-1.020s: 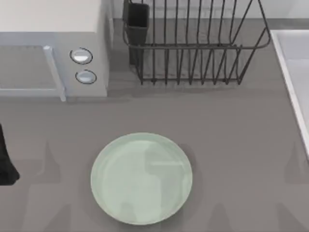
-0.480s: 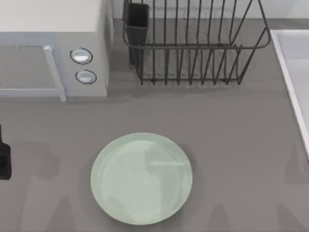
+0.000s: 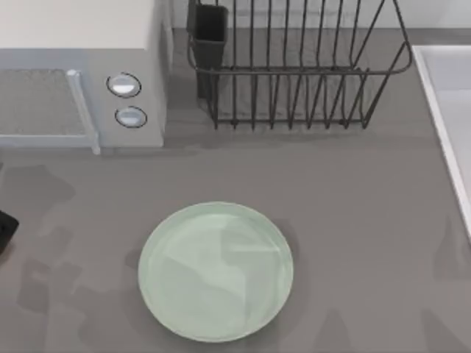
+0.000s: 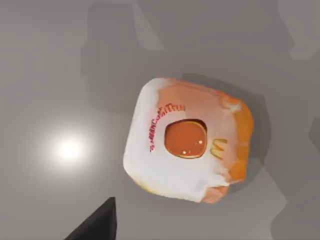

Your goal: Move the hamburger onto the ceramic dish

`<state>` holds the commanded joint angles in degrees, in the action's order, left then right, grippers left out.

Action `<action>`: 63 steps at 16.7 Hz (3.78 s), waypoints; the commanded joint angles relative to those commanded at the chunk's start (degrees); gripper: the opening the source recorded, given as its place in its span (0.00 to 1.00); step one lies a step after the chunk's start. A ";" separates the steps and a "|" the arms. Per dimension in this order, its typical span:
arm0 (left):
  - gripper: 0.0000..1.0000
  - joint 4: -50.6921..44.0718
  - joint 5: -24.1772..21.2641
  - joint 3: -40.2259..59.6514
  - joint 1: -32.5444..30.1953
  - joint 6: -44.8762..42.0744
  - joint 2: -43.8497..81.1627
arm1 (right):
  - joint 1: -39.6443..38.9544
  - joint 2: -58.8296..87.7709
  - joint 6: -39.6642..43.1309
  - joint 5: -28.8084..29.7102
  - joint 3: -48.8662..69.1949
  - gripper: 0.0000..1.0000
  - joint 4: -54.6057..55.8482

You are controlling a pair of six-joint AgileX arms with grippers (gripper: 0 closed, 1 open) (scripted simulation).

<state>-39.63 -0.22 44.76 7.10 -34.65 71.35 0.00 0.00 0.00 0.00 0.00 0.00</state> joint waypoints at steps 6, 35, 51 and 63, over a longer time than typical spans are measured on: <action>1.00 -13.22 0.56 17.19 2.95 -12.65 23.98 | 0.00 0.00 0.00 0.00 0.00 1.00 0.00; 0.55 1.36 0.51 13.97 4.35 -16.66 39.37 | 0.00 0.00 0.00 0.00 0.00 1.00 0.00; 0.00 -2.42 -0.65 15.09 4.32 -16.05 35.77 | 0.00 0.00 0.00 0.00 0.00 1.00 0.00; 0.00 -24.76 -0.62 29.10 4.15 -15.79 27.54 | 0.00 0.00 0.00 0.00 0.00 1.00 0.00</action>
<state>-64.40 -0.83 73.86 11.25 -50.44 98.89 0.00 0.00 0.00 0.00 0.00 0.00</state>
